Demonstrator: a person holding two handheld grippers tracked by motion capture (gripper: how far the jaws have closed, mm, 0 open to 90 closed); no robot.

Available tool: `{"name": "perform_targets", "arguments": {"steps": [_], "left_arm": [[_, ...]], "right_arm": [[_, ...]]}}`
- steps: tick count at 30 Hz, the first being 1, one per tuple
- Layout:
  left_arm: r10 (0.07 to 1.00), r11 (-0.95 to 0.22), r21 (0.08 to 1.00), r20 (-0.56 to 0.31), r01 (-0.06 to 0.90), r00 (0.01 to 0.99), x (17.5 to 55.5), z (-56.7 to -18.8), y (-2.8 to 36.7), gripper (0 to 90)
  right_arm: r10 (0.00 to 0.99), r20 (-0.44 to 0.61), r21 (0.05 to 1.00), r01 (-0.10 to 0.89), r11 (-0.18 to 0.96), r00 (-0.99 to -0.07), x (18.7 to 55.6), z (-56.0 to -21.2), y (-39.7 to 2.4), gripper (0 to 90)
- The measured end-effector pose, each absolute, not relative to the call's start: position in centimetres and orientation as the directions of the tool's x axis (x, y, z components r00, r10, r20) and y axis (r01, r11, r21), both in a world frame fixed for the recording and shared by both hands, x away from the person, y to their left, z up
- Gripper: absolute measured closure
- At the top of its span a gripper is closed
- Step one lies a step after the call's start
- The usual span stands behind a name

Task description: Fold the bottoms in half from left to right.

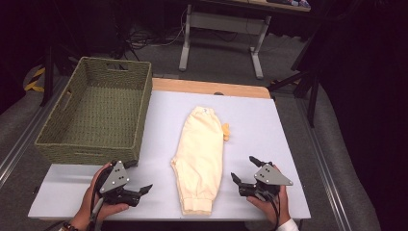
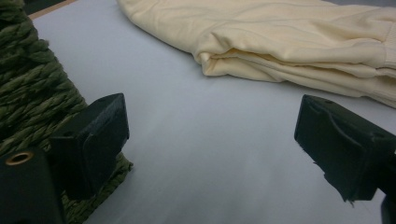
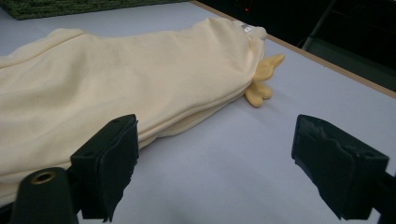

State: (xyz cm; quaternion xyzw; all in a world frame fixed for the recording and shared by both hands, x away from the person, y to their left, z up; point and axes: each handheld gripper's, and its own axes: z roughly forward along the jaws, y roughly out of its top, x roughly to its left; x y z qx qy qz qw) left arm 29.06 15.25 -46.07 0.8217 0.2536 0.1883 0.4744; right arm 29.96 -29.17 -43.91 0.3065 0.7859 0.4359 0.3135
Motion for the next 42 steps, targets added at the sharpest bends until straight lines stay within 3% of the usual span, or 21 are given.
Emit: {"name": "perform_targets", "arguments": {"steps": [30,38,42], "left_arm": [[0.61,-0.42,0.882,0.097,0.216,0.786,29.4,-45.1,14.1,13.8],[0.601,-0.419,0.888,0.113,0.191,0.791,30.3,-43.9,11.4,15.4],[0.563,-0.445,0.868,0.079,0.221,0.823,30.9,-43.8,8.9,23.3]], "right_arm": [[0.757,-0.198,0.882,0.223,0.414,-0.623,30.3,-43.7,-28.9,16.6],[0.754,-0.191,0.885,0.222,0.409,-0.629,31.2,-43.3,-28.2,16.4],[0.753,-0.171,0.885,0.236,0.401,-0.635,32.3,-43.1,-27.9,17.2]]}}
